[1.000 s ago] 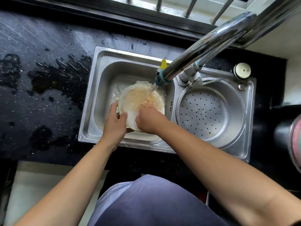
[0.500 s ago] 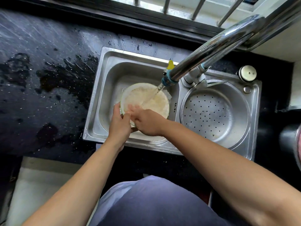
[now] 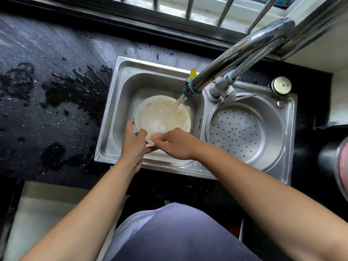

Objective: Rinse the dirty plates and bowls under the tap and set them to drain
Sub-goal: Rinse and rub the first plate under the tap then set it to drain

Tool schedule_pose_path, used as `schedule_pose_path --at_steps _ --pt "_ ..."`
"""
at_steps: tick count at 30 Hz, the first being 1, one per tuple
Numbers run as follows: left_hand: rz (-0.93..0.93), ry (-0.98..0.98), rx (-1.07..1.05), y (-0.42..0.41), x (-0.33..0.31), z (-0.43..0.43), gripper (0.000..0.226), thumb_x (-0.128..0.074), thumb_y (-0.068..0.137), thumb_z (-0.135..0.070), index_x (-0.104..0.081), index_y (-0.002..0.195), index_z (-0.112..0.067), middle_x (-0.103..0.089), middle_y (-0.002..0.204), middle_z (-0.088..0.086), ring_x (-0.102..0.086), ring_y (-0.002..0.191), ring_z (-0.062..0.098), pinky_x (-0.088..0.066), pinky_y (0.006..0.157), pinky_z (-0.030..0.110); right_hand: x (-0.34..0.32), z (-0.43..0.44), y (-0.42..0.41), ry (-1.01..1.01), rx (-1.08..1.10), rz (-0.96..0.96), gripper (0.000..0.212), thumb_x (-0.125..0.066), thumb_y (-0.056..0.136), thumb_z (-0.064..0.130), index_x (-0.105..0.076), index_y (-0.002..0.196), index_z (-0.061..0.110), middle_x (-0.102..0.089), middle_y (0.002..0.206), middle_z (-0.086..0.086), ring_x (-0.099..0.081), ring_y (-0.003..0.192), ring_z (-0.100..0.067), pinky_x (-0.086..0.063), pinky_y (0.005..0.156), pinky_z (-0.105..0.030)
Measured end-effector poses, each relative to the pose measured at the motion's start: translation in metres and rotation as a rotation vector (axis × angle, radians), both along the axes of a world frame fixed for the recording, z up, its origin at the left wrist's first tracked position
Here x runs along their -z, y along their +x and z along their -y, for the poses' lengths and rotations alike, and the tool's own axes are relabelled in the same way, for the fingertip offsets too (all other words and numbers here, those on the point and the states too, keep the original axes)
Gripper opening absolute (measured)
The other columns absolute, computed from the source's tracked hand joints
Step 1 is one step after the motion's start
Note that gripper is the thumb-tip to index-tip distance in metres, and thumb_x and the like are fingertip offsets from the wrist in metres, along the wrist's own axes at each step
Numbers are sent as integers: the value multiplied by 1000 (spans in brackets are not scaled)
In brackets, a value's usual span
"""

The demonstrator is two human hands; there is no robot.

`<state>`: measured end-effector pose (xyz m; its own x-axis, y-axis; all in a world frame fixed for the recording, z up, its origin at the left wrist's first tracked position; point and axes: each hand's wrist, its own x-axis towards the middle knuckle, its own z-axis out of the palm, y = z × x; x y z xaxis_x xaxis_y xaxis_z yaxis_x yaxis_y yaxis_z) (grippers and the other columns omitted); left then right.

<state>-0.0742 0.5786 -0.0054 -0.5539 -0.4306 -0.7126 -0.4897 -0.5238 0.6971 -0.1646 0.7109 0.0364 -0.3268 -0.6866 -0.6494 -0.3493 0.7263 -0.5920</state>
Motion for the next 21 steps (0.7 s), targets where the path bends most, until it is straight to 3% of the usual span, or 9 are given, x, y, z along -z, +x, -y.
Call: schedule_pose_path --at_steps 2,4,6,8,11,15,18,21 --pt "6 51 -9 1 0 2 52 -48 93 -7 -49 137 -34 -62 127 4 -73 102 32 -65 64 44 -3 -21 -5 106 -128 -169 44 -35 103 39 -68 88 15 -74 94 -9 -57 88 -32 -43 92 -35" --pt "22 115 -22 1 1 1 53 -50 94 -6 -49 142 -30 -58 134 9 -70 109 38 -65 68 48 -5 -39 -9 145 -143 -292 38 -36 102 35 -62 80 19 -69 92 -7 -52 93 -31 -37 108 -43" --pt "42 165 -53 -1 0 -1 53 -50 92 -4 -49 142 -21 -58 137 13 -70 109 41 -65 69 47 -4 -55 -10 111 -67 -344 32 -40 103 33 -70 101 22 -68 120 -6 -51 125 -28 -26 121 -47" --pt "72 218 -94 -4 -1 -3 53 -50 91 2 -48 141 -14 -58 136 17 -68 109 42 -65 66 44 -2 -71 -10 44 105 -383 36 -46 103 31 -67 130 18 -57 147 -2 -38 145 -23 -22 124 -41" --pt "127 326 -171 -13 -5 -4 50 -46 89 11 -48 135 -8 -59 125 20 -65 104 40 -65 59 44 -1 -87 -8 33 368 -360 44 -52 100 26 -60 142 15 -49 156 -4 -35 147 -22 -27 122 -35" --pt "184 480 -198 -31 -12 -2 34 -42 89 9 -58 119 2 -61 120 24 -65 106 43 -66 59 46 1 -91 -1 -25 429 -272 51 -55 98 27 -51 149 24 -45 159 0 -38 147 -20 -28 122 -35" --pt "208 619 -213 -48 -15 2 39 -39 93 2 -57 127 10 -58 127 30 -69 95 50 -65 56 42 3 -74 -1 -85 421 -196 61 -55 98 29 -39 156 29 -34 166 -1 -32 152 -17 -25 124 -34" --pt "223 801 -261 -61 -12 6 45 -36 102 -9 -55 138 12 -57 132 32 -68 90 45 -65 51 39 6 -56 -7 -106 404 -191 64 -54 97 27 -36 158 28 -29 168 -1 -29 153 -16 -24 121 -31"
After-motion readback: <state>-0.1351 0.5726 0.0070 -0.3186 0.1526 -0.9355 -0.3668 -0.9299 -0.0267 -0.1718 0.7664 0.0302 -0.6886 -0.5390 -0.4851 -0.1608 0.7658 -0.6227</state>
